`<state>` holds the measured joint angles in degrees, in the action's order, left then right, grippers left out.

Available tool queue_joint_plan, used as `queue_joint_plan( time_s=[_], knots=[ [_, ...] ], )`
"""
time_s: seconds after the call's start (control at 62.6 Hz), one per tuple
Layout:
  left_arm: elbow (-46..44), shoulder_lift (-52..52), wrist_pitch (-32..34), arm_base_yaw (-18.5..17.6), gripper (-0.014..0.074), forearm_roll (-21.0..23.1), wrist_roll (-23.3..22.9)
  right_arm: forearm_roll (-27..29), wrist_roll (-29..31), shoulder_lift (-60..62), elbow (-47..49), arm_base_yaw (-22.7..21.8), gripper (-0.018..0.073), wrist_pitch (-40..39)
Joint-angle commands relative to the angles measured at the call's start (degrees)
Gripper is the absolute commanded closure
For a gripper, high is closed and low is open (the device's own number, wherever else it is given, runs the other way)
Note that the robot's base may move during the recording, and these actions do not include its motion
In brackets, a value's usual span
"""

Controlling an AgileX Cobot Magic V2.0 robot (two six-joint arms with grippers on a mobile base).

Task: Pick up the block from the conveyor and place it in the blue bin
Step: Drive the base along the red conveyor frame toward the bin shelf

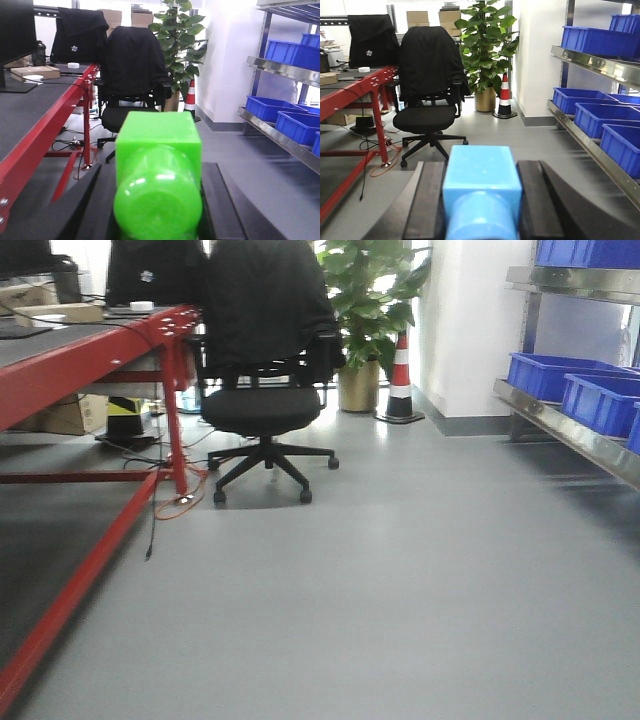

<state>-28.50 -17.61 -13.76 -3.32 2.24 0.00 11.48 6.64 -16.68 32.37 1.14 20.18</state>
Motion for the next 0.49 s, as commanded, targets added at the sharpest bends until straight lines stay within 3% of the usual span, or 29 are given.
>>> queue_joint_plan(
  time_s=[0.0, 0.479],
  knots=[
    [-0.08, 0.15, 1.13, -0.34, 0.0708, 0.02, 0.00, 0.04, 0.33, 0.13, 0.35, 0.04, 0.0721, -1.35],
    [-0.08, 0.15, 1.13, -0.34, 0.0708, 0.02, 0.00, 0.04, 0.33, 0.13, 0.35, 0.04, 0.0721, -1.35]
  ],
)
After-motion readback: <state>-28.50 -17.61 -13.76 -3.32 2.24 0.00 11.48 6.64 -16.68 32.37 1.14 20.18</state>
